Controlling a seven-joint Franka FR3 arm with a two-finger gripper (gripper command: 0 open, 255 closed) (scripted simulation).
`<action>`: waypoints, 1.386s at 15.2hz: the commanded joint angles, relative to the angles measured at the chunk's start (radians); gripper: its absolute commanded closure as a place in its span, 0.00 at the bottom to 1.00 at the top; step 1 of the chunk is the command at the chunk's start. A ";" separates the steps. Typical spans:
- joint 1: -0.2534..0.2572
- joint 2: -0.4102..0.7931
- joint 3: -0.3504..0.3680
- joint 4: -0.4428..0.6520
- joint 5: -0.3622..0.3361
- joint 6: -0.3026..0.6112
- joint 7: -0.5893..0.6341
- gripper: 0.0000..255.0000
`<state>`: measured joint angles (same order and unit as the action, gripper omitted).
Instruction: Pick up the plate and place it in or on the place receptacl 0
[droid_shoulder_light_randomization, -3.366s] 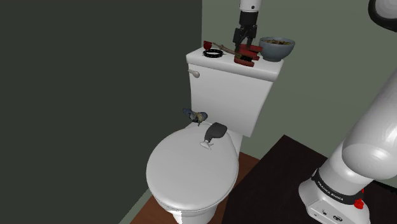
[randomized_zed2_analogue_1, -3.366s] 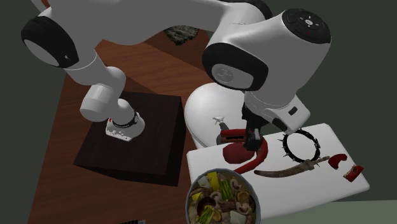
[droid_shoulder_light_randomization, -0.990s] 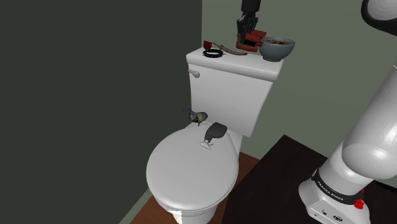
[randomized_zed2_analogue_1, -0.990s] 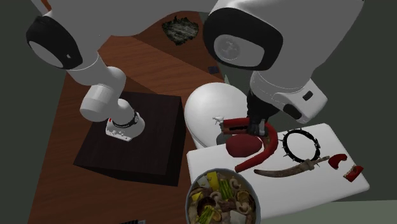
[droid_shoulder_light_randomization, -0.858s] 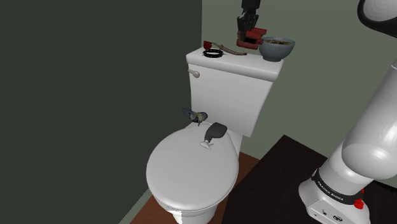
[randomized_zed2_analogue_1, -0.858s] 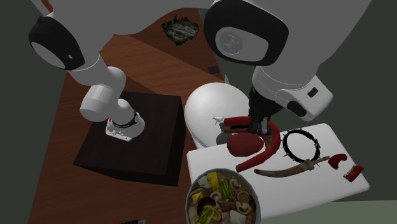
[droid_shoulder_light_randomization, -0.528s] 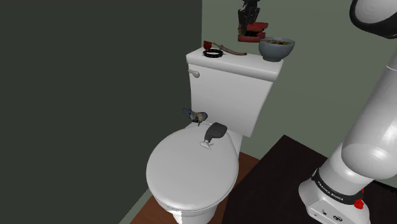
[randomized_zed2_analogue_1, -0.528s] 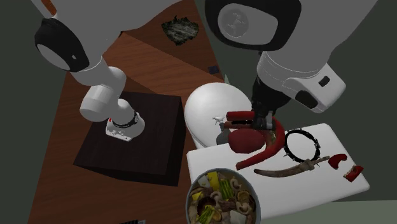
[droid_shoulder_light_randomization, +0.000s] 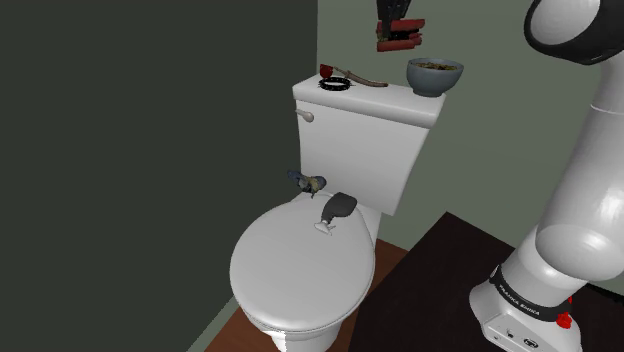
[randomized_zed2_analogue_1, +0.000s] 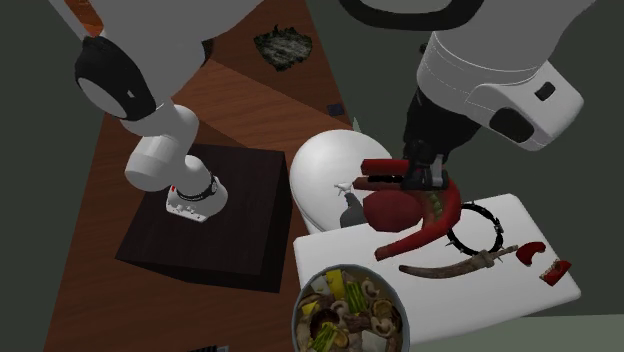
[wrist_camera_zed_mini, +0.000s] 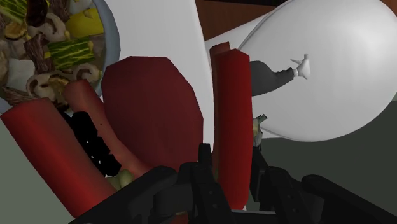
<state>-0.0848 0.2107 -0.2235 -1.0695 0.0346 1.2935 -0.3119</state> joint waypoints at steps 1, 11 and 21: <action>-0.008 0.029 -0.002 0.074 0.008 -0.045 -0.005 1.00; -0.154 0.061 -0.070 0.162 0.040 -0.103 -0.199 1.00; -0.229 0.029 -0.107 0.047 0.040 -0.021 -0.320 1.00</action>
<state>-0.3234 0.2640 -0.3315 -0.9691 0.0835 1.2409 -0.6336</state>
